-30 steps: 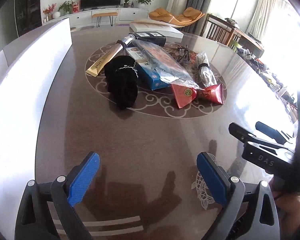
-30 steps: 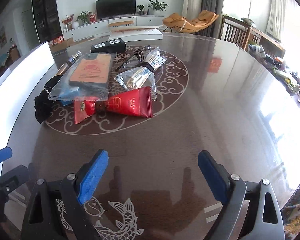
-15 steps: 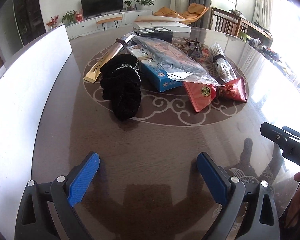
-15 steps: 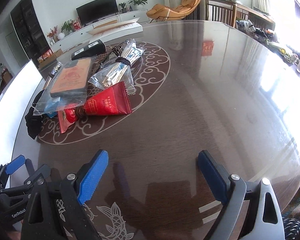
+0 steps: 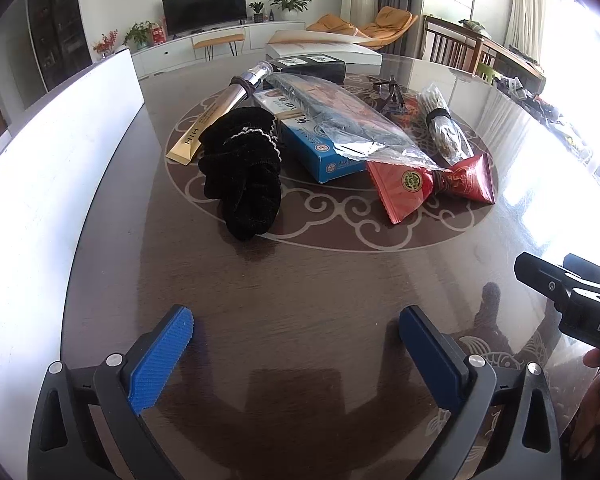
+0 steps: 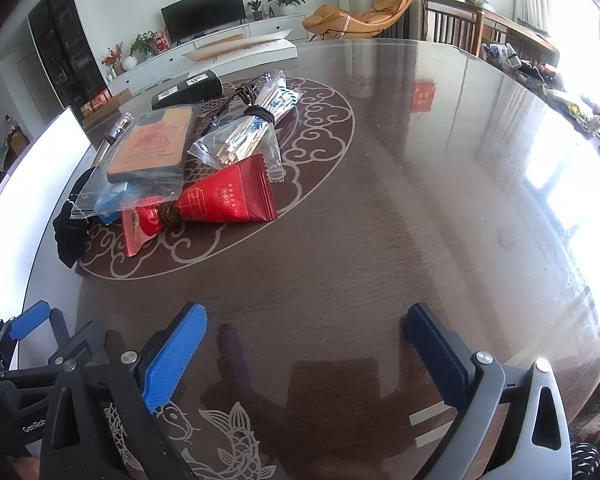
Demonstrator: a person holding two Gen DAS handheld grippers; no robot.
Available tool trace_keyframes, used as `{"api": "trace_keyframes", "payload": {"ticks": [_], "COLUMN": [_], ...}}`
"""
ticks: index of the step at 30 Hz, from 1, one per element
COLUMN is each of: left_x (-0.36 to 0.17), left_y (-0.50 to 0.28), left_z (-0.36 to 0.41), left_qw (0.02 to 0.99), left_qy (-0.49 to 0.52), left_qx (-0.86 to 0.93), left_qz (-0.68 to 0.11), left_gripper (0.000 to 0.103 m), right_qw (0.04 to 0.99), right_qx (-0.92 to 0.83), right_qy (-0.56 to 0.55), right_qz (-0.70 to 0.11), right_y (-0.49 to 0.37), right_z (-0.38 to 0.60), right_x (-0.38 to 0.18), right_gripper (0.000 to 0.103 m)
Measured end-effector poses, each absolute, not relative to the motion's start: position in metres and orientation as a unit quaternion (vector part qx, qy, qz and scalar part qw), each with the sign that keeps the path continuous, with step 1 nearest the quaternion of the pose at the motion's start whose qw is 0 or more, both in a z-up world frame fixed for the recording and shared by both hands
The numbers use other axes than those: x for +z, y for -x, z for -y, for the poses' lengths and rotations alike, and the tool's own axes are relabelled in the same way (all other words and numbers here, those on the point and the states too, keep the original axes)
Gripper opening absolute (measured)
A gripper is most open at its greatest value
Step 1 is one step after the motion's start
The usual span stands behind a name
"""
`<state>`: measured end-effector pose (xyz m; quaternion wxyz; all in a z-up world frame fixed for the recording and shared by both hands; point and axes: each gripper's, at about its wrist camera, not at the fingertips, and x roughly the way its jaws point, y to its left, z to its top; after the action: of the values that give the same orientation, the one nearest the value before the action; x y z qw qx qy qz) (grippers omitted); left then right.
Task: Organize objects
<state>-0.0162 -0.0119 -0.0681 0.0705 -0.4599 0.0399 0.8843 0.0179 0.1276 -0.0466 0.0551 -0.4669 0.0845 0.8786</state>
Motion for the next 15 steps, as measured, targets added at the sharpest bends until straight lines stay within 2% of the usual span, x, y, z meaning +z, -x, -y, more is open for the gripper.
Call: {"api": "trace_keyframes", "payload": {"ticks": [15], "left_x": [-0.0683], "left_y": [0.0165], "left_z": [0.0121], "left_qw": [0.07], "left_qy": [0.46], "left_qx": [0.884], "left_qz": [-0.04], "left_gripper": [0.103], "right_qw": [0.066], "right_qx": [0.874], "right_qy": [0.48], "right_qz": [-0.044], "right_y": [-0.014], "right_z": [-0.1175], "right_x": [-0.0519], "right_gripper": [0.103]}}
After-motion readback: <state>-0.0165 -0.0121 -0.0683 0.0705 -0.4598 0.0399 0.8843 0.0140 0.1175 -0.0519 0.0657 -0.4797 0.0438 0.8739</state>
